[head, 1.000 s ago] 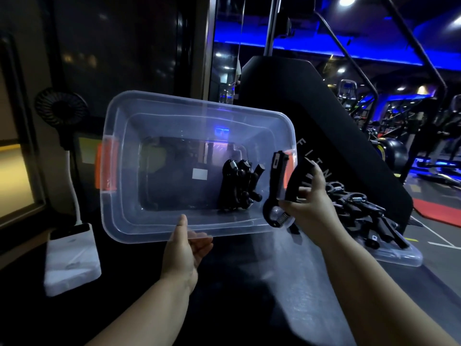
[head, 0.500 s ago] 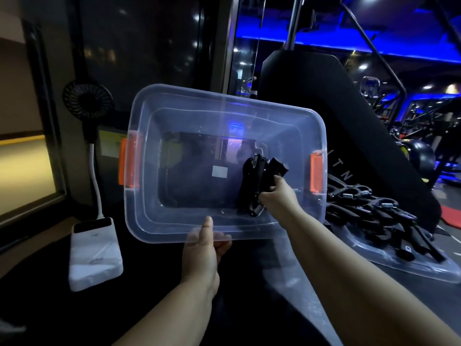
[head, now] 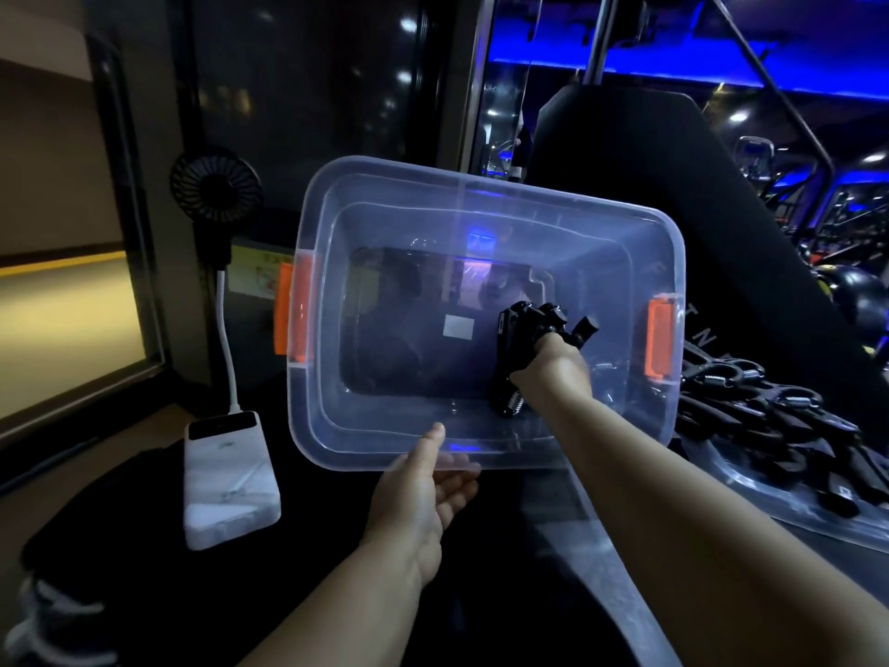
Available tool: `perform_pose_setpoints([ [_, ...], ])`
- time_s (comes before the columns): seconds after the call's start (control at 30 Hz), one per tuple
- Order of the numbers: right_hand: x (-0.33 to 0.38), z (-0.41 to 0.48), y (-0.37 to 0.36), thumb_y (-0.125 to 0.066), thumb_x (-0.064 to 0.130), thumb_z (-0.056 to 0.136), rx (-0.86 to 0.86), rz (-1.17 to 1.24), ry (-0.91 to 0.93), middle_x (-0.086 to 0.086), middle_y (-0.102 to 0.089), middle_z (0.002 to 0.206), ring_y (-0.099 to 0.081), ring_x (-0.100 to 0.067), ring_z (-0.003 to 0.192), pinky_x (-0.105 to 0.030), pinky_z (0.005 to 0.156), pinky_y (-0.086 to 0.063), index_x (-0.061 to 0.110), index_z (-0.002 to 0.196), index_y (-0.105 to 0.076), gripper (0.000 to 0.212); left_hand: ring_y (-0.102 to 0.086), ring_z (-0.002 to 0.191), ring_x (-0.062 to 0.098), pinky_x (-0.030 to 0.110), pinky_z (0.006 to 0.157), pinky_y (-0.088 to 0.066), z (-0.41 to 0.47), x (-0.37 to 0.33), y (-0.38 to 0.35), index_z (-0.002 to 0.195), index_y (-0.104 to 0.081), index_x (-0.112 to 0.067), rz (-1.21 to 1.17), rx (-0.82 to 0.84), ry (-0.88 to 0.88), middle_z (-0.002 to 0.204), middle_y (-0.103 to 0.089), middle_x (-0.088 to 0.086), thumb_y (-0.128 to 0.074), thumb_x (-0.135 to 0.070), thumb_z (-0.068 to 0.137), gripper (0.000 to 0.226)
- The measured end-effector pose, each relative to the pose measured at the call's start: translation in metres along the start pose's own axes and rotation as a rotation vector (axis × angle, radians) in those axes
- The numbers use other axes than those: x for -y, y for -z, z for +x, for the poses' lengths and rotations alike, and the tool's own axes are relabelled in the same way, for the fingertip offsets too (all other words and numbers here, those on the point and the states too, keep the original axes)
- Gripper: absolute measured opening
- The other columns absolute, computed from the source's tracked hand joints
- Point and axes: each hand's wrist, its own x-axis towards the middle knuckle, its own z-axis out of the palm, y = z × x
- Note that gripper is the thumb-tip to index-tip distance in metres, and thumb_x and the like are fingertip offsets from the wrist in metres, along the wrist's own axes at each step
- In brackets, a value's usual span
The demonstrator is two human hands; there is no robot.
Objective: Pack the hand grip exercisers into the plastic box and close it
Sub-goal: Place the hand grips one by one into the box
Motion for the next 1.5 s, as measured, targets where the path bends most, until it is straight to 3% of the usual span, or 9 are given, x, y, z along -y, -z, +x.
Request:
perform_pose_setpoints([
  [0.17, 0.006, 0.004, -0.002, -0.070, 0.015, 0.081, -0.010, -0.144, 0.071, -0.013, -0.061, 0.109, -0.059, -0.035, 0.102, -0.033, 0.067, -0.040, 0.011, 0.110, -0.045, 0.039, -0.069, 0.067, 0.025, 0.031, 0.062, -0.054, -0.003, -0.015, 0.016, 0.075, -0.064, 0.006, -0.030, 0.015, 0.036, 0.077, -0.070, 0.023, -0.059, -0.031, 0.090, 0.040],
  [0.33, 0.004, 0.012, -0.006, -0.077, 0.034, 0.078, 0.005, -0.210, 0.104, -0.012, -0.067, 0.101, -0.063, -0.033, 0.097, -0.031, 0.066, -0.041, 0.010, 0.105, -0.056, 0.042, -0.070, 0.068, 0.026, 0.030, 0.058, -0.057, -0.007, -0.015, 0.016, 0.077, -0.065, 0.006, -0.012, 0.067, 0.030, 0.079, -0.071, 0.022, -0.057, -0.029, 0.091, 0.038],
  [0.57, 0.001, 0.018, -0.008, -0.078, 0.046, 0.073, 0.026, -0.280, 0.099, -0.003, -0.052, 0.068, -0.057, -0.028, 0.073, -0.029, 0.061, -0.042, 0.013, 0.086, -0.060, 0.040, -0.070, 0.069, 0.028, 0.029, 0.057, -0.057, -0.008, -0.013, 0.015, 0.073, -0.064, 0.004, 0.021, 0.056, 0.001, 0.078, -0.071, 0.023, -0.054, -0.029, 0.093, 0.040],
  [1.03, -0.005, 0.022, -0.006, -0.076, 0.056, 0.070, 0.042, -0.286, 0.089, -0.003, -0.054, 0.072, -0.061, -0.029, 0.083, -0.030, 0.064, -0.044, 0.016, 0.074, -0.051, 0.047, -0.071, 0.070, 0.028, 0.029, 0.058, -0.057, -0.008, -0.010, 0.015, 0.073, -0.064, 0.005, 0.051, 0.051, -0.035, 0.081, -0.071, 0.025, -0.053, -0.030, 0.094, 0.042],
  [1.13, -0.006, 0.020, -0.005, -0.070, 0.058, 0.075, 0.038, -0.294, 0.105, -0.003, -0.050, 0.067, -0.061, -0.030, 0.083, -0.031, 0.065, -0.045, 0.015, 0.071, -0.049, 0.048, -0.071, 0.070, 0.028, 0.030, 0.057, -0.056, -0.007, -0.009, 0.015, 0.072, -0.063, 0.003, 0.053, 0.043, -0.039, 0.080, -0.071, 0.024, -0.054, -0.030, 0.093, 0.041],
  [1.37, -0.012, 0.012, 0.007, -0.053, 0.063, 0.085, -0.049, -0.324, 0.139, -0.006, -0.057, 0.082, -0.062, -0.030, 0.089, -0.031, 0.067, -0.040, 0.016, 0.082, -0.053, 0.047, -0.070, 0.065, 0.025, 0.029, 0.057, -0.057, -0.008, -0.009, 0.012, 0.070, -0.063, 0.001, 0.058, 0.030, -0.056, 0.074, -0.071, 0.020, -0.055, -0.027, 0.093, 0.037],
  [1.5, -0.020, 0.002, 0.015, -0.044, 0.063, 0.089, -0.072, -0.392, 0.146, -0.008, -0.061, 0.082, -0.058, -0.028, 0.079, -0.031, 0.067, -0.039, 0.014, 0.081, -0.055, 0.051, -0.071, 0.065, 0.024, 0.028, 0.054, -0.056, -0.008, -0.008, 0.013, 0.075, -0.062, 0.002, 0.067, 0.025, -0.067, 0.073, -0.071, 0.019, -0.055, -0.027, 0.093, 0.034],
])
